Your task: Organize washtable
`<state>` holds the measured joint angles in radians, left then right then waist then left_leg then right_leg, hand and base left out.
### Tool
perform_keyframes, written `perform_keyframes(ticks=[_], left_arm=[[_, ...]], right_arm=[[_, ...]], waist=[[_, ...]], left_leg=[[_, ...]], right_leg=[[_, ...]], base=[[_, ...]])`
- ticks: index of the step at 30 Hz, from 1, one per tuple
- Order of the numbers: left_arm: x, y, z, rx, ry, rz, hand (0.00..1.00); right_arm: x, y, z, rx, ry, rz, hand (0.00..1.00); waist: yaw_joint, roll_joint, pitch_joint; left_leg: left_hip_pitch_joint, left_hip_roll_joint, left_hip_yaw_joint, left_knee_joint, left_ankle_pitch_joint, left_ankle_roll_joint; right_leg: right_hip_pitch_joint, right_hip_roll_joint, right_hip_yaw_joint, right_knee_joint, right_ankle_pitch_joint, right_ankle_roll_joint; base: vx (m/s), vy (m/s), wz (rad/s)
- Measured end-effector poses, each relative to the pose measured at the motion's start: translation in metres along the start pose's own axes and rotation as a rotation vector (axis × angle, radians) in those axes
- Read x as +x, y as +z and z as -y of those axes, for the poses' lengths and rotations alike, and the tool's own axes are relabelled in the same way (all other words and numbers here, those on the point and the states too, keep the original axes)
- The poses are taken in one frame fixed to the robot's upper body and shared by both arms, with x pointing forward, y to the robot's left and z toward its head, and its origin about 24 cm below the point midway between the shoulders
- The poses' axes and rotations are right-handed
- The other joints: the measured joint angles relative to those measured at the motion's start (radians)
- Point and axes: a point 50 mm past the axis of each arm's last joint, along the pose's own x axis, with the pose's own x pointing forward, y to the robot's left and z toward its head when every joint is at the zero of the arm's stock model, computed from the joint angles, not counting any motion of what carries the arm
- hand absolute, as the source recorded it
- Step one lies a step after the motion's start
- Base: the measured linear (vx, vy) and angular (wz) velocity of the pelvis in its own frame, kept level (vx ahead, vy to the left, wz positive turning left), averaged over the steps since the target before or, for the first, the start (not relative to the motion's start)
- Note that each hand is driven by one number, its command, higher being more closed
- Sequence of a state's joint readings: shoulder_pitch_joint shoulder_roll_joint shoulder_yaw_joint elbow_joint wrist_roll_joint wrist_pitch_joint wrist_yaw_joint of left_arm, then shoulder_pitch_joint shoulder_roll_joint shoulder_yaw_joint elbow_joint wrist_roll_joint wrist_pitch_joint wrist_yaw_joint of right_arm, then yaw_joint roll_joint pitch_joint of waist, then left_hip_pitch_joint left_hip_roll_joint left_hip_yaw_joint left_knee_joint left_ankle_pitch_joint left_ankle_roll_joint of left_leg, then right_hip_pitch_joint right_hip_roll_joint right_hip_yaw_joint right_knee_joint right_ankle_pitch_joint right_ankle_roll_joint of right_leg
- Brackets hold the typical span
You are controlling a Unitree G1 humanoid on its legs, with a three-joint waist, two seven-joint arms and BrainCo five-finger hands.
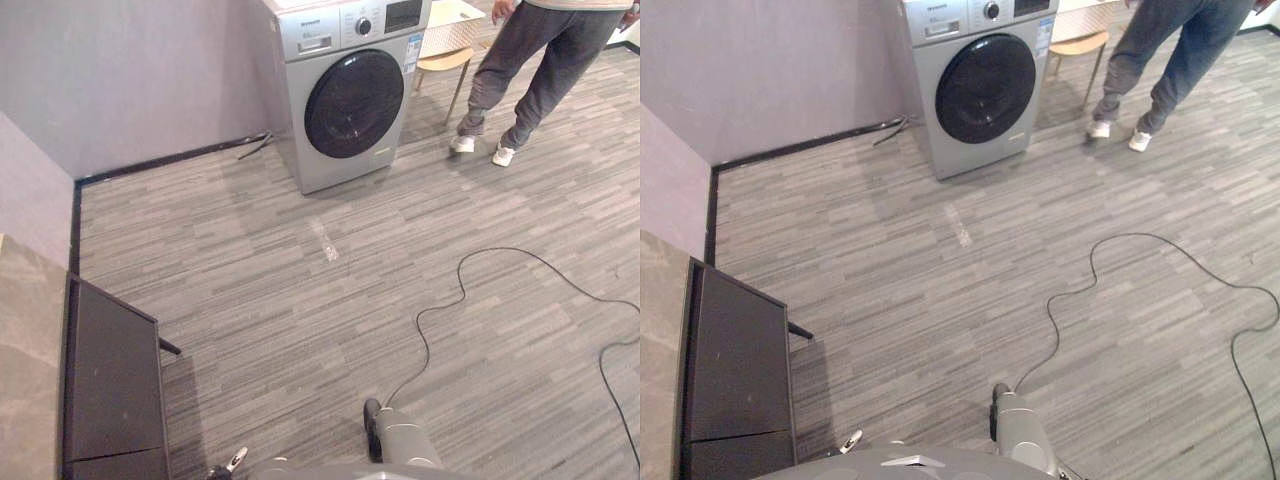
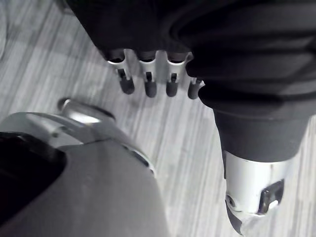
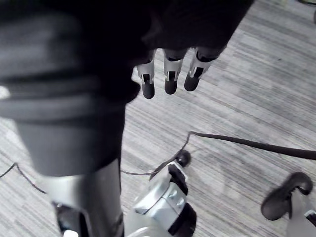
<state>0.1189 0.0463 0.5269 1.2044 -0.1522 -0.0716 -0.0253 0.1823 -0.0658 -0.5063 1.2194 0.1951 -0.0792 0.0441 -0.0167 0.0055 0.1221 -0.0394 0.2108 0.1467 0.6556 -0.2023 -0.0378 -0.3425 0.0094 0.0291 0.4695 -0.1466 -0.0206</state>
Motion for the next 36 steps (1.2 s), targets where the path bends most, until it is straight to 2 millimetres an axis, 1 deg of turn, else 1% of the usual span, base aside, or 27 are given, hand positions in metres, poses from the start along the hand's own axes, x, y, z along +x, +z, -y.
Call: perform_keyframes(ticks=[1, 2, 4, 5, 8, 9, 11, 12, 14, 15, 17, 18, 19, 20, 22, 24, 25, 27, 28, 29, 30, 31, 32, 33, 34, 35, 36], left_arm=[[0.000, -0.001, 0.000, -0.008, 0.004, -0.004, 0.00], [-0.001, -0.003, 0.001, -0.038, 0.009, -0.004, 0.00], [-0.001, -0.001, 0.005, -0.051, 0.001, 0.016, 0.00], [-0.002, -0.004, 0.009, -0.041, -0.012, 0.015, 0.00], [-0.002, 0.001, 0.014, -0.025, -0.034, 0.046, 0.00], [-0.003, 0.001, 0.015, -0.029, -0.038, 0.058, 0.00], [-0.003, 0.004, 0.020, -0.034, -0.052, 0.090, 0.00], [-0.004, 0.006, 0.021, -0.020, -0.059, 0.105, 0.00], [-0.004, 0.005, 0.020, -0.020, -0.055, 0.104, 0.00], [-0.004, 0.003, 0.016, -0.016, -0.044, 0.092, 0.00], [-0.003, 0.003, 0.004, 0.002, -0.019, 0.079, 0.00], [-0.003, 0.007, -0.002, 0.020, -0.006, 0.081, 0.00], [-0.001, 0.014, -0.004, 0.073, -0.010, 0.085, 0.00], [0.000, 0.015, -0.003, 0.126, -0.022, 0.079, 0.00], [0.001, 0.018, 0.001, 0.170, -0.038, 0.074, 0.00], [0.002, 0.021, 0.005, 0.173, -0.044, 0.072, 0.00], [0.003, 0.024, 0.009, 0.164, -0.051, 0.080, 0.00], [0.004, 0.028, 0.016, 0.126, -0.060, 0.092, 0.00], [0.004, 0.029, 0.019, 0.118, -0.066, 0.096, 0.00], [0.003, 0.021, 0.028, 0.097, -0.086, 0.077, 0.00], [0.002, 0.016, 0.032, 0.077, -0.092, 0.067, 0.00], [0.002, 0.020, 0.039, 0.033, -0.106, 0.082, 0.00], [0.002, 0.024, 0.042, -0.015, -0.105, 0.100, 0.00], [0.002, 0.024, 0.045, -0.042, -0.107, 0.103, 0.00], [0.001, 0.019, 0.048, -0.060, -0.111, 0.096, 0.00], [0.000, 0.019, 0.046, -0.054, -0.112, 0.102, 0.00], [0.000, 0.020, 0.044, -0.036, -0.115, 0.114, 0.00]], right_arm=[[0.000, 0.000, -0.001, 0.000, 0.001, 0.003, 0.00], [0.000, 0.000, -0.002, -0.004, 0.005, 0.008, 0.00], [0.001, 0.005, -0.003, -0.024, 0.011, 0.018, 0.00], [0.001, 0.007, -0.004, -0.022, 0.014, 0.023, 0.00], [0.002, 0.012, -0.007, -0.040, 0.022, 0.034, 0.00], [0.002, 0.012, -0.007, -0.065, 0.025, 0.040, 0.00], [0.001, 0.013, -0.006, -0.092, 0.024, 0.048, 0.00], [0.002, 0.016, -0.007, -0.096, 0.022, 0.059, 0.00], [0.002, 0.017, -0.006, -0.107, 0.023, 0.064, 0.00], [0.002, 0.017, -0.008, -0.107, 0.028, 0.065, 0.00], [-0.002, 0.001, -0.005, -0.062, 0.018, 0.038, 0.00], [-0.003, -0.004, -0.007, -0.027, 0.020, 0.021, 0.00], [-0.003, -0.007, -0.014, -0.001, 0.036, 0.013, 0.00], [-0.003, -0.006, -0.014, 0.015, 0.037, 0.017, 0.00], [-0.001, 0.001, -0.016, 0.014, 0.046, 0.035, 0.00], [0.000, 0.005, -0.018, 0.016, 0.051, 0.049, 0.00], [0.000, 0.006, -0.018, 0.022, 0.049, 0.058, 0.00], [0.000, 0.004, -0.017, 0.054, 0.037, 0.052, 0.00], [0.000, 0.000, -0.015, 0.061, 0.028, 0.032, 0.00], [-0.001, -0.002, -0.005, 0.085, -0.004, 0.027, 0.00], [-0.002, -0.003, -0.004, 0.079, -0.007, 0.027, 0.00], [-0.001, -0.001, -0.004, 0.071, -0.003, 0.032, 0.00], [-0.001, 0.003, -0.006, 0.060, 0.006, 0.048, 0.00], [-0.001, 0.006, -0.005, 0.044, 0.010, 0.059, 0.00], [0.000, 0.013, -0.005, 0.011, 0.019, 0.085, 0.00], [0.001, 0.026, -0.011, -0.028, 0.044, 0.125, 0.00], [0.003, 0.038, -0.023, -0.048, 0.076, 0.157, 0.00]], waist=[[0.000, -0.002, 0.001], [0.006, -0.008, 0.004], [0.030, -0.003, 0.005], [0.034, 0.003, 0.009], [0.039, 0.014, 0.017], [0.048, 0.014, 0.017], [0.075, 0.011, 0.016], [0.091, 0.011, 0.015], [0.108, 0.013, 0.009], [0.112, 0.003, -0.002], [0.104, -0.041, -0.023], [0.107, -0.073, -0.024], [0.077, -0.090, -0.015], [0.055, -0.079, -0.009], [0.056, -0.067, -0.004], [0.052, -0.059, -0.003], [0.051, -0.056, -0.003], [0.041, -0.051, -0.006], [0.029, -0.046, -0.007], [-0.002, -0.006, -0.033], [-0.009, 0.002, -0.046], [-0.008, -0.002, -0.042], [-0.003, 0.009, -0.038], [0.000, 0.017, -0.039], [0.014, 0.021, -0.039], [0.029, 0.031, -0.041], [0.045, 0.029, -0.037]], left_leg=[[-0.032, 0.011, -0.010, 0.076, 0.046, 0.031], [-0.086, 0.013, -0.039, 0.188, 0.060, 0.035], [-0.141, -0.076, -0.121, 0.269, 0.007, -0.028], [-0.182, -0.130, -0.155, 0.266, -0.034, -0.039], [-0.258, -0.157, -0.121, 0.130, -0.068, -0.024], [-0.293, -0.158, -0.120, 0.009, -0.065, -0.028], [-0.324, -0.160, -0.172, -0.216, -0.016, -0.047], [-0.341, -0.147, -0.195, -0.336, 0.040, -0.043], [-0.337, -0.115, -0.152, -0.336, 0.054, -0.068], [-0.328, -0.106, -0.115, -0.312, 0.101, -0.067], [-0.278, -0.170, -0.078, -0.317, 0.133, -0.047], [-0.249, -0.202, -0.053, -0.318, 0.109, -0.029], [-0.209, -0.229, -0.056, -0.316, 0.082, -0.002], [-0.161, -0.228, -0.068, -0.333, 0.064, 0.005], [-0.028, -0.201, -0.027, -0.417, 0.039, 0.019], [0.056, -0.178, 0.016, -0.486, 0.018, 0.018], [0.104, -0.165, 0.046, -0.525, 0.003, 0.008], [0.169, -0.151, 0.079, -0.567, -0.032, -0.007], [0.195, -0.147, 0.085, -0.579, -0.055, -0.010], [0.223, -0.110, 0.086, -0.583, -0.087, -0.014], [0.232, -0.107, 0.087, -0.552, -0.083, -0.036], [0.184, -0.093, 0.060, -0.391, -0.079, -0.043], [0.108, -0.078, 0.006, -0.137, -0.050, -0.042], [0.060, -0.073, -0.032, -0.001, -0.001, -0.040], [-0.021, -0.075, -0.091, 0.195, 0.108, -0.046], [-0.118, -0.095, -0.149, 0.424, 0.154, -0.048], [-0.220, -0.119, -0.169, 0.591, 0.119, -0.012]], right_leg=[[0.017, 0.007, -0.001, 0.002, -0.009, -0.011], [0.051, 0.025, 0.006, -0.002, -0.021, -0.030], [0.102, 0.062, 0.050, -0.009, -0.052, -0.073], [0.126, 0.081, 0.070, -0.011, -0.065, -0.069], [0.175, 0.109, 0.079, -0.015, -0.092, -0.069], [0.187, 0.117, 0.084, -0.014, -0.108, -0.070], [0.195, 0.129, 0.119, -0.002, -0.133, -0.076], [0.202, 0.139, 0.157, 0.020, -0.168, -0.079], [0.203, 0.151, 0.203, 0.061, -0.203, -0.080], [0.205, 0.149, 0.243, 0.104, -0.250, -0.077], [0.239, 0.085, 0.258, 0.157, -0.303, -0.010], [0.194, 0.067, 0.258, 0.301, -0.292, 0.043], [0.135, 0.035, 0.207, 0.469, -0.195, 0.120], [0.113, 0.022, 0.156, 0.543, -0.099, 0.093], [0.067, 0.010, 0.087, 0.577, -0.133, 0.043], [0.020, 0.005, 0.041, 0.453, -0.157, 0.049], [-0.012, 0.000, 0.000, 0.327, -0.152, 0.058], [-0.020, -0.008, -0.081, 0.050, -0.090, 0.064], [-0.013, -0.012, -0.114, -0.005, 0.011, 0.032], [-0.006, 0.022, -0.137, 0.022, -0.010, -0.044], [-0.002, 0.026, -0.136, 0.026, -0.039, -0.050], [0.018, 0.023, -0.128, 0.059, -0.058, -0.071], [0.061, 0.036, -0.120, 0.066, -0.074, -0.097], [0.088, 0.047, -0.111, 0.062, -0.086, -0.115], [0.128, 0.067, -0.083, 0.058, -0.107, -0.141], [0.184, 0.097, -0.025, 0.048, -0.164, -0.153], [0.244, 0.117, 0.043, 0.036, -0.218, -0.132]], base=[[0.04, -0.373, -0.12], [0.08, -0.327, -0.34], [0.14, -0.268, -0.62], [0.12, -0.130, -0.57], [0.12, -0.084, -0.36], [0.14, -0.049, -0.41], [0.24, 0.010, -0.72], [0.32, 0.084, -0.85], [0.35, 0.145, -0.94], [0.50, 0.246, -0.92], [0.54, 0.229, -0.55], [0.48, 0.149, -0.04], [0.51, 0.131, 0.08], [0.47, 0.144, 0.11], [0.35, 0.112, -0.56], [0.34, 0.070, -0.79], [0.45, 0.029, -0.75], [0.48, 0.002, -0.61], [0.65, -0.076, -0.21], [0.71, -0.038, -0.10], [0.76, -0.126, -0.22], [0.57, -0.201, -0.39], [0.49, -0.299, -0.49], [0.31, -0.259, -0.60], [0.22, -0.213, -0.86], [0.15, -0.200, -1.22], [0.06, -0.148, -1.35]])
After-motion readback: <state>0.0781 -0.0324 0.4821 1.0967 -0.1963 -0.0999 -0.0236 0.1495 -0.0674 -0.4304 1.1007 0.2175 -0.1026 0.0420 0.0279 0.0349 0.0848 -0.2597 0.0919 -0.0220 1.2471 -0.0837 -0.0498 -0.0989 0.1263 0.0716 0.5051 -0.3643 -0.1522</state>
